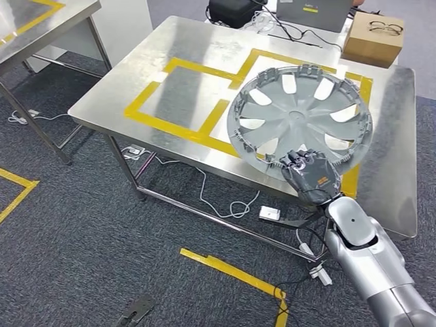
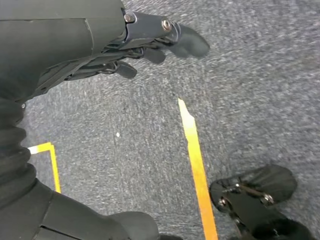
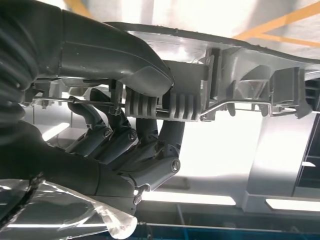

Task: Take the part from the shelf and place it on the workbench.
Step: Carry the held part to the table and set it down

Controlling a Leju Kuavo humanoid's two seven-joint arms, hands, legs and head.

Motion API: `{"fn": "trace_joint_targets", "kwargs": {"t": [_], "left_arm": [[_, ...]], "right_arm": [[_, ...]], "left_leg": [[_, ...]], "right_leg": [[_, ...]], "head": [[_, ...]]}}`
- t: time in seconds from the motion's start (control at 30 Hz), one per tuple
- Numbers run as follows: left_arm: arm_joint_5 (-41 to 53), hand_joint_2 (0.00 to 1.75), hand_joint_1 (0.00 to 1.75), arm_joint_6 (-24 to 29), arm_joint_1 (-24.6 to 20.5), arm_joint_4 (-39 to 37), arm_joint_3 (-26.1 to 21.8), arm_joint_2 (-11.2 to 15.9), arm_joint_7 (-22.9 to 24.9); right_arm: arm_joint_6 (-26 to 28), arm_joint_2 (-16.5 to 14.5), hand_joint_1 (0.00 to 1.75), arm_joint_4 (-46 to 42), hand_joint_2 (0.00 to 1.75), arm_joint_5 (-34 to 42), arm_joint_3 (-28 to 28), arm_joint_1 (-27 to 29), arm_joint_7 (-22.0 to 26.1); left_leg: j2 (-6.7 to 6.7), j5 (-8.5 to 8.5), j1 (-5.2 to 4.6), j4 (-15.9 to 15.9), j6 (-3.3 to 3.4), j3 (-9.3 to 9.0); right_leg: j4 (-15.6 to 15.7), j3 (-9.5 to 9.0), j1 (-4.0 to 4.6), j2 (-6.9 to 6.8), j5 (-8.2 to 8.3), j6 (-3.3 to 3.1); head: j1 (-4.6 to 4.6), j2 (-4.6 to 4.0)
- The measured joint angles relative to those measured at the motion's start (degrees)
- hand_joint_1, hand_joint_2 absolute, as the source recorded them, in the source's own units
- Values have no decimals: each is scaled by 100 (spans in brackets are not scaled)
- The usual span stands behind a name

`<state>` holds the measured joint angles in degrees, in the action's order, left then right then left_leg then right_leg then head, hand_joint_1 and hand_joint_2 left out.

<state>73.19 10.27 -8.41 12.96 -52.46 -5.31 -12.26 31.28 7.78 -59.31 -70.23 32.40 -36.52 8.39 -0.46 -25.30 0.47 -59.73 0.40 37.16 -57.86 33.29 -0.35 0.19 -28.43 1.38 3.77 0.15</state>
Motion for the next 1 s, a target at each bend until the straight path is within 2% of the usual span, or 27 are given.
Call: {"fn": "trace_joint_targets", "kwargs": {"t": [0.07,0.1,0.13,0.2,0.23,0.27,0.3,0.37,0.4,0.43,0.5,0.6,0.67,0.73,0.77,0.8,0.83,0.9,0.93,0.97,1.0], "left_arm": [[4,175,0,-1,6,0,0,5,0],[6,175,0,0,0,0,0,7,0],[9,175,0,0,-6,0,0,8,0],[13,175,0,-1,-12,0,0,7,0],[14,175,0,-2,-9,0,0,7,0],[13,175,0,-3,-5,0,0,7,-1],[12,175,0,-4,-2,0,0,8,-3],[8,175,0,-7,2,0,0,6,-13],[5,175,0,-9,3,0,0,4,-17],[3,175,0,-11,6,0,-1,4,-19],[1,175,0,-18,14,0,-2,5,-20],[1,175,0,-22,18,2,-2,21,-20],[1,175,0,-22,18,2,-2,28,-20],[1,175,0,-24,25,2,-2,29,-20],[0,175,0,-26,32,2,-2,32,-20],[-1,175,0,-29,39,2,-2,34,-20],[-3,175,0,-31,44,2,-3,40,-31],[-26,175,0,-38,46,2,-5,53,-98],[-53,175,0,-55,42,1,-9,58,-158],[-81,175,0,-87,38,1,-12,60,-228],[-106,175,0,-133,38,0,-15,61,-301]], "right_arm": [[14,0,175,50,175,46,-55,16,26],[20,0,175,79,175,71,-81,22,32],[29,-1,175,112,175,96,-108,32,45],[61,-9,175,185,175,147,-151,67,91],[74,-13,175,222,175,169,-171,93,113],[84,-15,175,257,175,189,-189,118,128],[86,-15,175,290,175,204,-207,138,132],[88,-15,175,348,175,236,-241,157,142],[89,-17,175,374,175,253,-260,158,156],[94,-25,175,396,175,266,-276,156,173],[106,-44,175,431,175,279,-305,157,204],[114,-55,175,470,175,281,-339,167,215],[115,-73,175,493,175,283,-350,171,213],[114,-95,175,516,175,283,-350,177,211],[112,-101,175,528,175,283,-350,182,210],[110,-107,175,541,175,284,-350,188,212],[106,-117,175,556,175,290,-350,194,216],[97,-146,175,594,175,304,-355,205,225],[92,-160,175,619,175,311,-362,205,230],[89,-172,175,644,175,318,-374,204,235],[85,-182,175,670,175,327,-385,203,244]], "left_leg": [[-3,-12,9,28,75,-30],[-4,-18,16,42,111,-50],[-4,-28,18,49,142,-67],[-6,-56,6,47,184,-88],[-7,-71,-1,47,195,-104],[-13,-89,-6,46,202,-126],[-22,-108,-13,45,201,-156],[-38,-155,-23,46,185,-224],[-42,-174,-32,43,167,-240],[-41,-186,-36,39,144,-242],[-33,-195,-37,42,89,-233],[-21,-300,-38,-70,-7,-212],[-13,-560,-22,-588,-68,19],[-10,-832,1,-1323,-112,405],[-8,-859,9,-1536,-126,536],[-5,-776,14,-1555,-133,576],[-2,-586,18,-1348,-133,507],[3,-150,21,-598,-111,190],[0,-31,14,-263,-92,51],[-3,9,6,-65,-69,-29],[-7,-21,-5,0,-42,-52]], "right_leg": [[-75,39,-13,-8,-84,53],[-261,136,-16,-10,-186,72],[-565,301,-20,-12,-327,84],[-1373,755,-20,-12,-607,94],[-1645,933,-20,-12,-648,95],[-1723,1020,-19,-12,-578,88],[-1559,984,-18,-13,-397,71],[-800,675,-4,-15,66,5],[-448,501,11,-19,205,-29],[-207,373,27,-22,261,-54],[-72,279,54,-19,224,-80],[0,211,13,-25,209,-136],[31,152,-13,-35,196,-179],[29,126,-16,-33,172,-201],[26,110,-16,-30,159,-202],[23,91,-16,-25,144,-198],[20,65,-17,-19,126,-189],[10,16,-14,-10,81,-158],[-3,13,-4,-6,61,-135],[-12,22,5,-6,51,-109],[-12,37,13,-6,46,-82]], "head": [[-6,0],[-14,0],[-20,0],[-27,0],[-26,0],[-26,0],[-27,0],[-27,0],[-26,0],[-25,0],[-19,0],[-9,0],[3,0],[9,0],[9,0],[10,0],[10,0],[8,0],[7,0],[4,0],[4,0]]}}
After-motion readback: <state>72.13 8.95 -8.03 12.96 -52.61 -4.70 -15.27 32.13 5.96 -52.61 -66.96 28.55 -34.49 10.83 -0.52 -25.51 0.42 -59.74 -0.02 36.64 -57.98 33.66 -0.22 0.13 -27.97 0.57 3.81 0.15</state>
